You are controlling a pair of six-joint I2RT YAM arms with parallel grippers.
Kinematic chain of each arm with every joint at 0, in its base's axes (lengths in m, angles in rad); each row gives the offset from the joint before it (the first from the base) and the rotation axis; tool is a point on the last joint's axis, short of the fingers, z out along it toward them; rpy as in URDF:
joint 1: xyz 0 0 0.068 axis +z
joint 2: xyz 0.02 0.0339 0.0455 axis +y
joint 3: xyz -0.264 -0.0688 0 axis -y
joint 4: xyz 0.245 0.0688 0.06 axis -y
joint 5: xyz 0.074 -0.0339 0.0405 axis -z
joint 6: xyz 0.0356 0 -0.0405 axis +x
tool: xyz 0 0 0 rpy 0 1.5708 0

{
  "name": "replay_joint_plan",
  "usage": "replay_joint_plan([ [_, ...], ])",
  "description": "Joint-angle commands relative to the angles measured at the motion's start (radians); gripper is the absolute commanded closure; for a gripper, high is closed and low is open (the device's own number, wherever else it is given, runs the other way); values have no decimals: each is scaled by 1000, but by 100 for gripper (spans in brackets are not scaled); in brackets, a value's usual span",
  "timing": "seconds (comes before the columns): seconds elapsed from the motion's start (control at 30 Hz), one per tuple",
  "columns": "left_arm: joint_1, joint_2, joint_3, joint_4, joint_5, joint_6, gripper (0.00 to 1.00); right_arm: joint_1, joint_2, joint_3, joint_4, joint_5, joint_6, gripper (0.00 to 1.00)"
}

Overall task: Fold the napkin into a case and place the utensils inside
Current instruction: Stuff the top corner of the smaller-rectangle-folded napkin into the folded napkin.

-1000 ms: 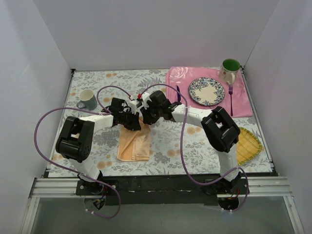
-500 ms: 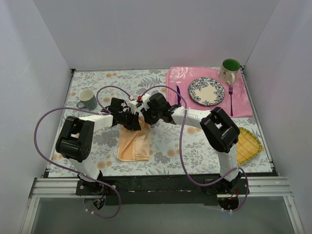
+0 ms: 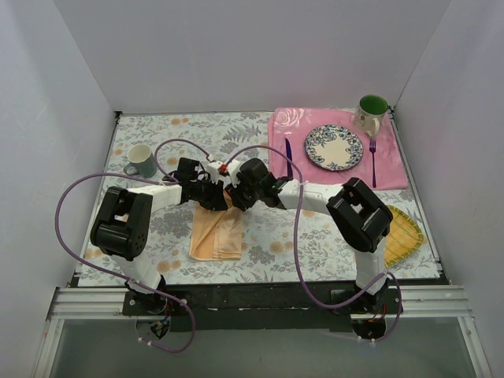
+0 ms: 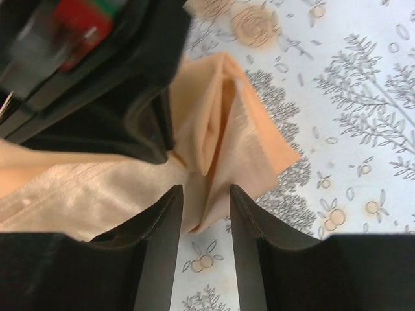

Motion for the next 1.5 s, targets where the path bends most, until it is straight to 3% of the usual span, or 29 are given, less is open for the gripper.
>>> replay_joint_plan([
  [0.0, 6, 20, -16, -29, -18, -3, 88, 12, -89, -52, 60, 13, -40, 54],
  [0.17, 7, 12, -22, -21, -15, -13, 87, 6, -190, -150, 155, 34, -76, 51],
  [0.23, 7, 10, -24, -20, -15, -14, 87, 8, -235, -202, 287, 68, -82, 52],
  [0.3, 6, 9, -27, -20, -15, -14, 87, 6, -232, -213, 301, 92, -89, 31],
  [0.4, 6, 9, -27, -17, -9, -17, 87, -1, -206, -191, 248, 3, -166, 39],
  [0.63, 6, 13, -22, -14, -1, -36, 86, 22, -161, -296, 480, 160, -312, 46],
  [1.03, 6, 20, -24, -11, -3, -40, 86, 65, -128, -296, 511, 134, -318, 44],
  [1.47, 9, 17, -30, -12, -1, -33, 86, 80, -52, -290, 525, 221, -333, 45],
])
